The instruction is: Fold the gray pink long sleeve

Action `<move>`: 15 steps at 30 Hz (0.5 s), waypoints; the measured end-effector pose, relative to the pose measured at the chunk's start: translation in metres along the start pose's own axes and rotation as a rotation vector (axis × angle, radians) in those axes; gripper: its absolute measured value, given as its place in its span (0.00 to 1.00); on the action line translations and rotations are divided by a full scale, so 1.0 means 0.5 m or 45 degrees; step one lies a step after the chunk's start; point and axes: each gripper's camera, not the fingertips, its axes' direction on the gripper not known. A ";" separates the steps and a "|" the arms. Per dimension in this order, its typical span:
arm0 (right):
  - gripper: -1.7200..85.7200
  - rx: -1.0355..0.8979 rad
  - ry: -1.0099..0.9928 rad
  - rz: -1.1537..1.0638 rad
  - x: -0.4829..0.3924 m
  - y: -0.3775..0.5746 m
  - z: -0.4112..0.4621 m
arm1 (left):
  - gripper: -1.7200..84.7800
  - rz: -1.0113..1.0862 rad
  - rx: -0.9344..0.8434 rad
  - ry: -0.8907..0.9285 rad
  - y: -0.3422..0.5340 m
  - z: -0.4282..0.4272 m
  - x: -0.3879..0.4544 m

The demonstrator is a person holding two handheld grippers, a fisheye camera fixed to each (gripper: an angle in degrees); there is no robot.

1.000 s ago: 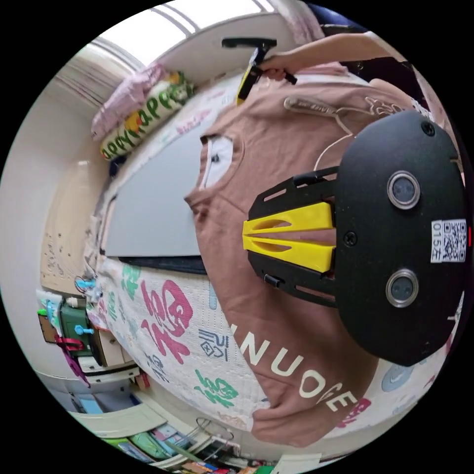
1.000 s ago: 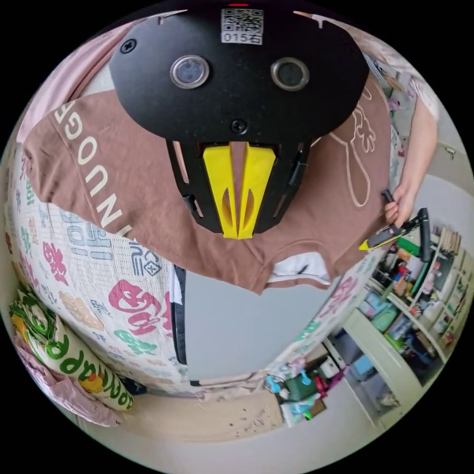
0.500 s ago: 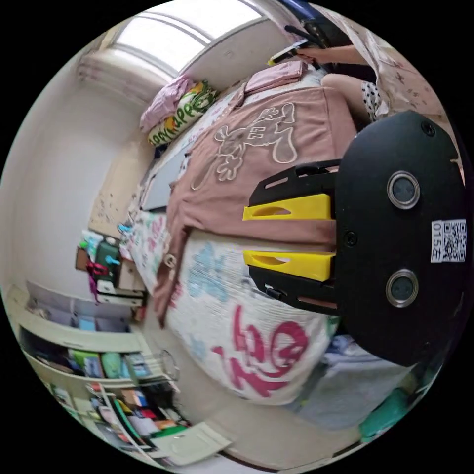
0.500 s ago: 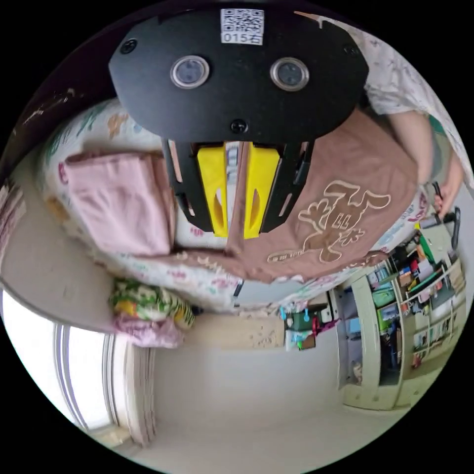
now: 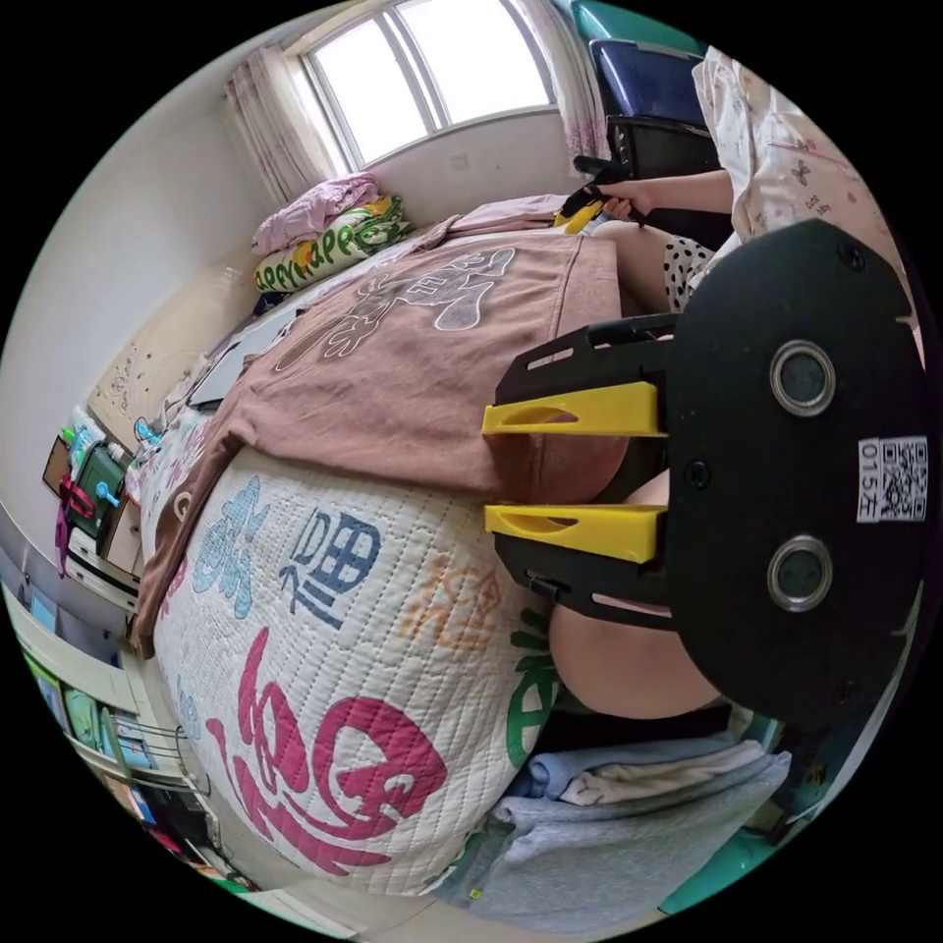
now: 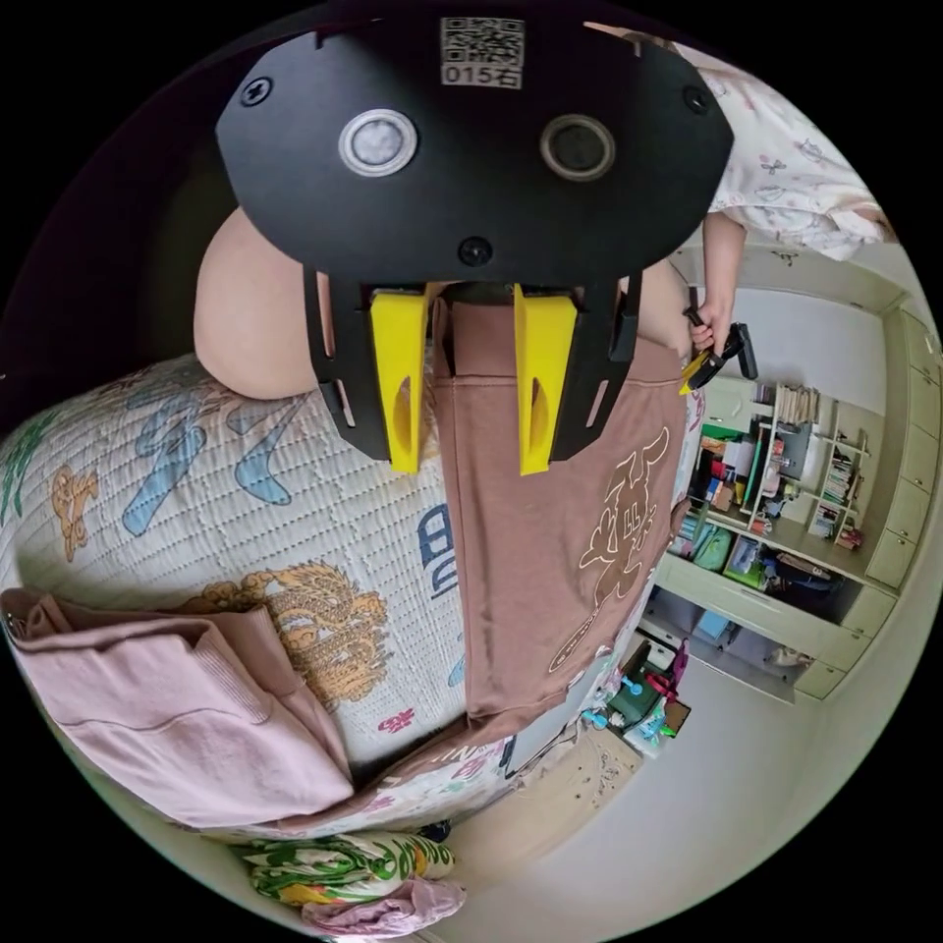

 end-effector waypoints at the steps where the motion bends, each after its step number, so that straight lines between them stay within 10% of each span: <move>1: 0.18 -0.013 0.000 -0.006 -0.002 0.000 -0.003 | 0.13 0.009 0.003 -0.003 0.001 -0.007 0.001; 15: 0.03 -0.066 0.017 -0.001 -0.012 0.042 -0.079 | 0.04 0.162 0.008 -0.146 -0.036 -0.203 0.050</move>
